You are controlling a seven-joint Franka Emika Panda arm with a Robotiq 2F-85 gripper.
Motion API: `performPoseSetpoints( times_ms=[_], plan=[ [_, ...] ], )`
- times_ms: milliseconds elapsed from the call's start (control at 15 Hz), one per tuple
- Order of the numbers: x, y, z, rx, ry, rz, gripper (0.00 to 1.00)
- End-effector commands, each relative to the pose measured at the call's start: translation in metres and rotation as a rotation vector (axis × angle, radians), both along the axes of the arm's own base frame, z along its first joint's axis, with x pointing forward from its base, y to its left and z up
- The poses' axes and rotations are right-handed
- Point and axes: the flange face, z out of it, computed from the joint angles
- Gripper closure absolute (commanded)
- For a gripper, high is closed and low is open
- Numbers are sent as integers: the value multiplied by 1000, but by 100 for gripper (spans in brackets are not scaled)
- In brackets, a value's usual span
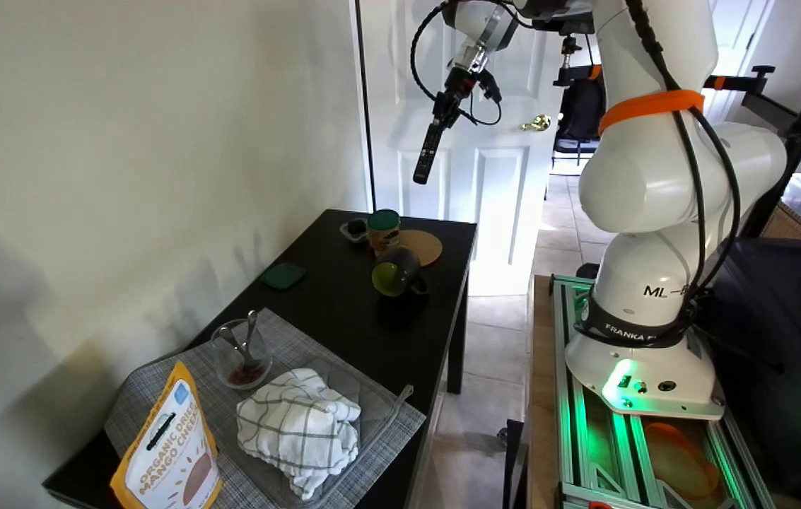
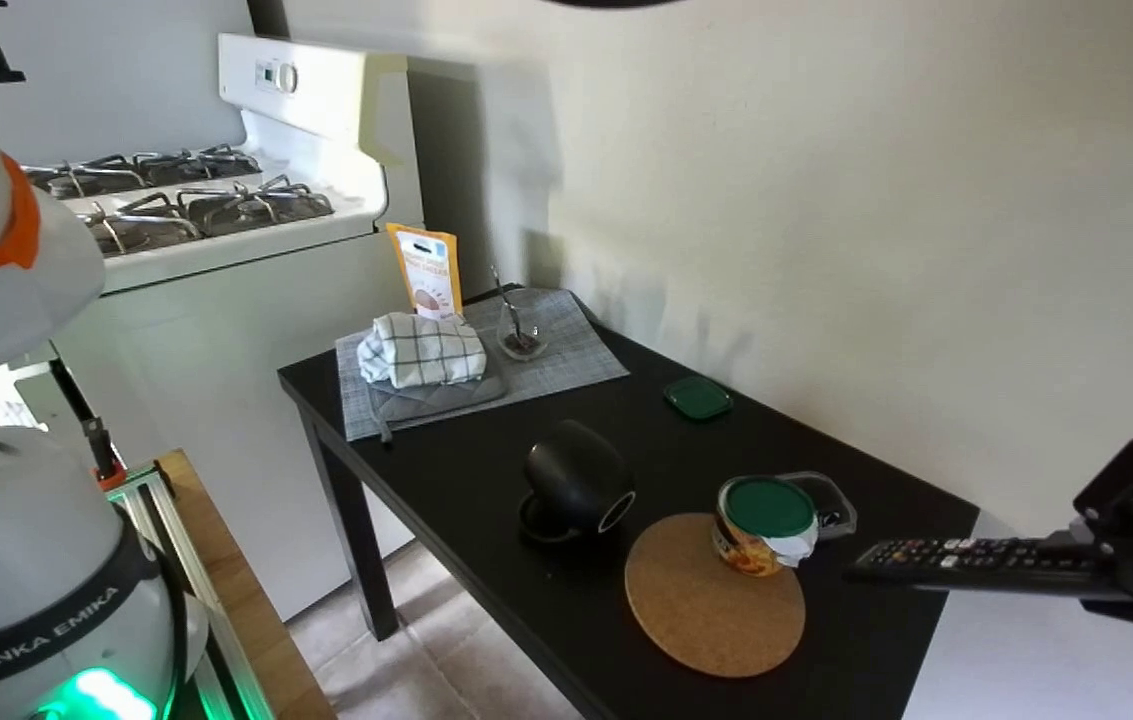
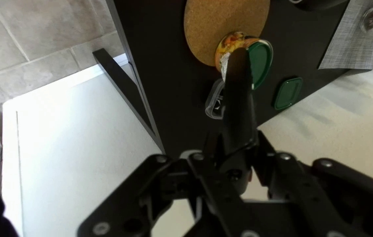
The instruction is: Pick up the black remote from the black mug and place it on the table
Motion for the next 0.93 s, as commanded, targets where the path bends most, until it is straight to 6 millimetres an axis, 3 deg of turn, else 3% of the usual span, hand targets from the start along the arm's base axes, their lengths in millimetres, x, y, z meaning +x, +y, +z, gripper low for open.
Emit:
performPoseSetpoints(
  times_ms=[0,333,867],
  plan=[
    [21,-1,11,9,-28,15,93],
    [60,21,25,38,-48,90,93],
    [139,94,38,134,-33,221,93]
  ],
)
